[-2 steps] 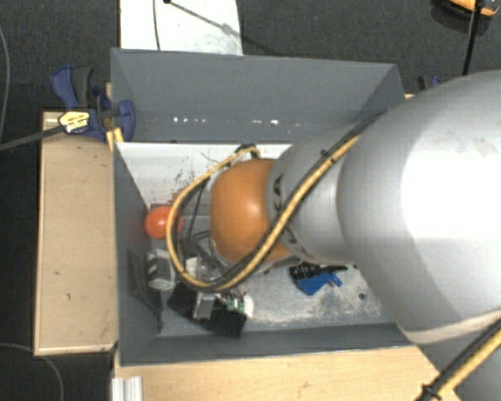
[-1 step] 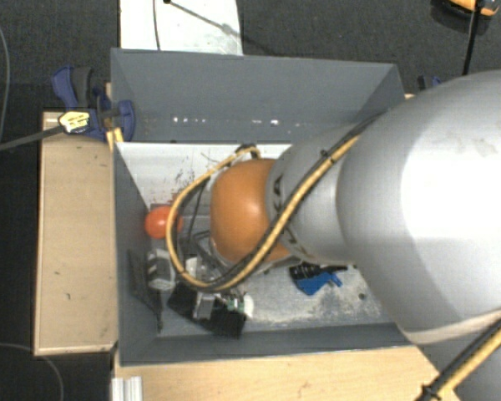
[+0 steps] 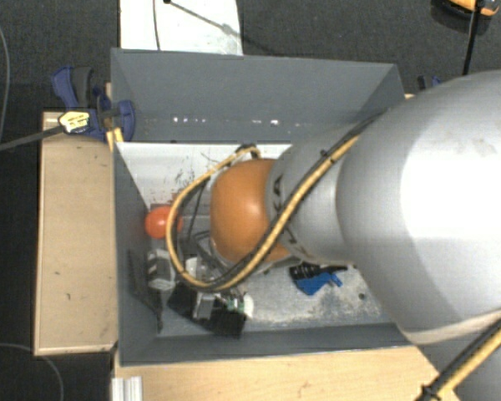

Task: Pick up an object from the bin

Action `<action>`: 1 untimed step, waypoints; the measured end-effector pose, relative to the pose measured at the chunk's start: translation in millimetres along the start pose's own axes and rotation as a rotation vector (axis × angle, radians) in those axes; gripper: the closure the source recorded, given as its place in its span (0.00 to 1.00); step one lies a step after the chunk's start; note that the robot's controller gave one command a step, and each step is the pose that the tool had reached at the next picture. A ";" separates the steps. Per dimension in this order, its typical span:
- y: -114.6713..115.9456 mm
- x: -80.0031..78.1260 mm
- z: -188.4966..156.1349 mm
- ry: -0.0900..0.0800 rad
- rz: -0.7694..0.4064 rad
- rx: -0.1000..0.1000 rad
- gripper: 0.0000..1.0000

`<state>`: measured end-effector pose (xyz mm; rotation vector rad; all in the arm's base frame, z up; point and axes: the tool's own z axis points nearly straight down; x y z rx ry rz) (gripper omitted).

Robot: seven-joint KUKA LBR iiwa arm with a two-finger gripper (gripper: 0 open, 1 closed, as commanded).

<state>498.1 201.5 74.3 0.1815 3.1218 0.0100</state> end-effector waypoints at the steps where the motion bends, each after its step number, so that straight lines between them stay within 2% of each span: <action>1: 0.0 0.0 0.0 0.000 0.001 0.000 1.00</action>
Offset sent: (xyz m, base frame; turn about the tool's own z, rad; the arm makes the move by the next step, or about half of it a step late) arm 0.0000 0.0000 0.0000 0.0000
